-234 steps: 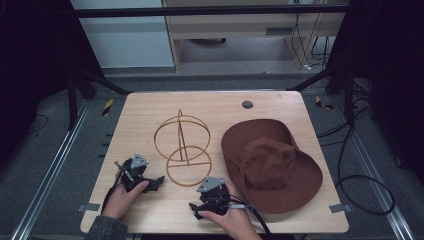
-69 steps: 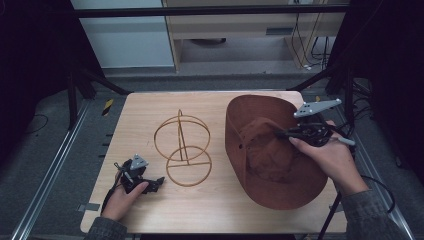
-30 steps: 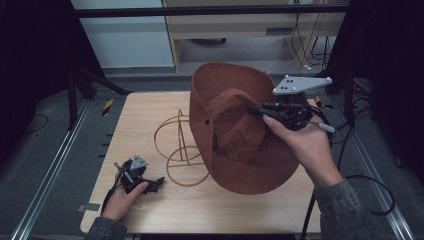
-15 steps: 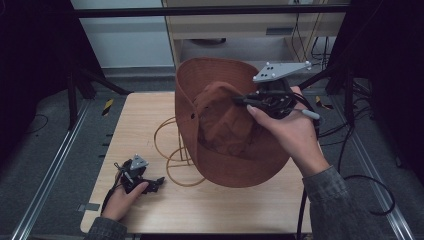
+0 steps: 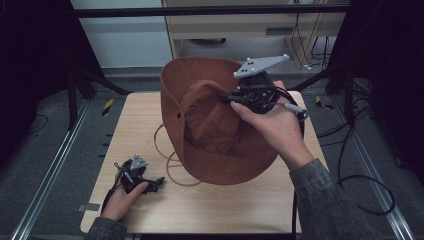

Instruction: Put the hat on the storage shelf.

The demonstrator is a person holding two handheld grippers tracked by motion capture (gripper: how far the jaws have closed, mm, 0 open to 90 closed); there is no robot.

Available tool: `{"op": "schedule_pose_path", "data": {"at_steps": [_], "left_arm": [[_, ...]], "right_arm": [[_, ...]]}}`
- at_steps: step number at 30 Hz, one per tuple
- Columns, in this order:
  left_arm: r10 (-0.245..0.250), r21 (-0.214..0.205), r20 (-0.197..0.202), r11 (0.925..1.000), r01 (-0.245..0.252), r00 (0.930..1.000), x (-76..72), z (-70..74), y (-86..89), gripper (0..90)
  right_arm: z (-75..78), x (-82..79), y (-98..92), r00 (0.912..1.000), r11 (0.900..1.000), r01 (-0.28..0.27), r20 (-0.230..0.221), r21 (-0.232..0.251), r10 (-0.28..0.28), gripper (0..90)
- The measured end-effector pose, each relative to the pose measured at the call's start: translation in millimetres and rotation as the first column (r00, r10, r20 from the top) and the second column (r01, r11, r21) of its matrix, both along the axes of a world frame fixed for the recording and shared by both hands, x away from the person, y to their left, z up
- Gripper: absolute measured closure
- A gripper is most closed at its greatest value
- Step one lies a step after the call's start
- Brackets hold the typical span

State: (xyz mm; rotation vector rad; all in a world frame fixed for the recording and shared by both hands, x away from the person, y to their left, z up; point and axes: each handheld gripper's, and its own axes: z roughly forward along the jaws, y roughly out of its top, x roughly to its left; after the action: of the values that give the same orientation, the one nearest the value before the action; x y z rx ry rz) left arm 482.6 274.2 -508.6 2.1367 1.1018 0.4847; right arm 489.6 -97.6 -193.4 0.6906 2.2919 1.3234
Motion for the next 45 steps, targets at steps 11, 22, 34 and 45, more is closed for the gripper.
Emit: {"op": "schedule_pose_path", "data": {"at_steps": [11,22,34,45], "left_arm": [[0.001,0.0,-0.002,1.0,-0.001,1.0,0.0,0.1,-0.1,0.0],[-0.001,-0.001,-0.002,1.0,0.001,1.0,0.0,0.0,-0.1,0.0],[-0.001,-0.001,-0.002,1.0,0.001,1.0,0.0,0.0,-0.1,0.0],[-0.001,-0.001,-0.002,1.0,0.001,1.0,0.1,0.0,-0.1,0.0]], "right_arm": [[3.4,11.5,32.5,0.9995,0.9994,-0.033,-0.002,-0.012,0.033,89.1],[2.4,16.5,43.6,0.9989,0.9989,-0.046,-0.01,-0.01,0.046,89.1],[1.4,22.1,58.0,0.9981,0.9983,-0.058,-0.021,-0.009,0.058,89.1],[-1.2,23.2,68.8,0.9968,0.9971,-0.075,-0.027,-0.015,0.075,89.0]]}}
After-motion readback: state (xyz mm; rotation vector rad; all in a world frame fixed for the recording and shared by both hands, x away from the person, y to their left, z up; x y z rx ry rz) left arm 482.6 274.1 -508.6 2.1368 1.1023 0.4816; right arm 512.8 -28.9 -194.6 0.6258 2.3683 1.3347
